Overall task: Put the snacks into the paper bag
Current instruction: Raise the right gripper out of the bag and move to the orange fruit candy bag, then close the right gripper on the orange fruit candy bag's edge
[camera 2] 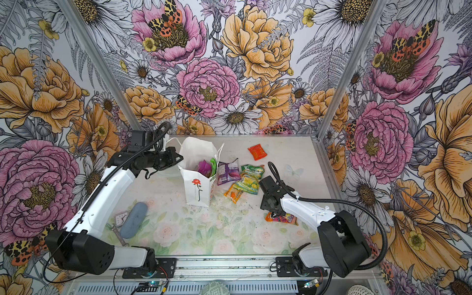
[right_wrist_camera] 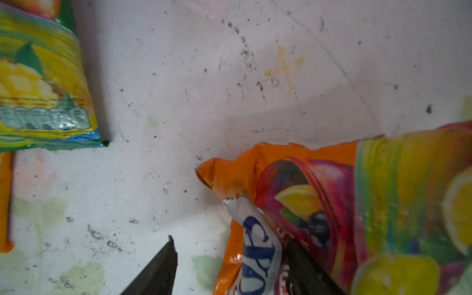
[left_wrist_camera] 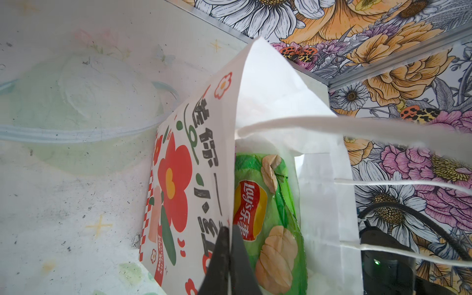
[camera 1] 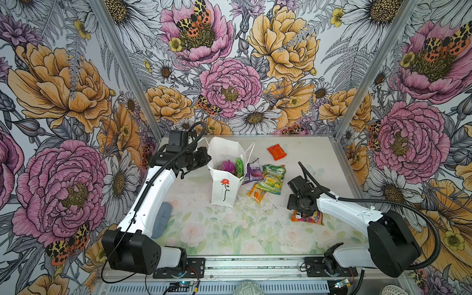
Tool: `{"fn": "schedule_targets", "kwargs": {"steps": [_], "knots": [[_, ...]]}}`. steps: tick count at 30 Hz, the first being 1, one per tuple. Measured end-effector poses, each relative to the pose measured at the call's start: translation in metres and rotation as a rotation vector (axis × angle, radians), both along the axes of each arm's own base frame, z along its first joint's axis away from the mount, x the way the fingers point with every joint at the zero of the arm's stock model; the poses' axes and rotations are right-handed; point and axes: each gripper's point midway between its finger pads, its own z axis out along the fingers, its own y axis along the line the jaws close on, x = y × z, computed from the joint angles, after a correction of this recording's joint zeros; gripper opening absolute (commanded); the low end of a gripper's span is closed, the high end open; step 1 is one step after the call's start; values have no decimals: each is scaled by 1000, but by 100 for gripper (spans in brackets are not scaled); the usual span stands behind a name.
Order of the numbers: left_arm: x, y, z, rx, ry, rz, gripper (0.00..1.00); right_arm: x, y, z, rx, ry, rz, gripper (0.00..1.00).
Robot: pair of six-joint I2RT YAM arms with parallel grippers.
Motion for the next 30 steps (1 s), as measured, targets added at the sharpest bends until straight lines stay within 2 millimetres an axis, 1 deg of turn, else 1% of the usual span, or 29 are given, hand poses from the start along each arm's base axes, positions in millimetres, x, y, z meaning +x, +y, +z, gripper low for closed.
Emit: {"fn": "schedule_targets", "kwargs": {"steps": [4,7,9,14,19,22,25,30], "knots": [[1,1,-1,5,-5,6,0,9,2,-7,10,7,9,62],[2,2,0,4,-9,7,0,10,3,-9,10,15,30,56],[3,3,0,6,-9,13,0,10,3,-9,10,16,35,54],[4,7,-1,9,-9,24,0,6,4,-7,-11,28,57,53],[4,7,-1,9,-9,24,0,3,15,8,-67,31,132,56],[4,7,-1,9,-9,24,0,4,18,14,-116,26,158,57],[4,7,-1,9,-9,24,0,4,16,9,-164,50,169,55],[4,7,-1,9,-9,24,0,-3,9,-9,-250,114,186,51]]}}
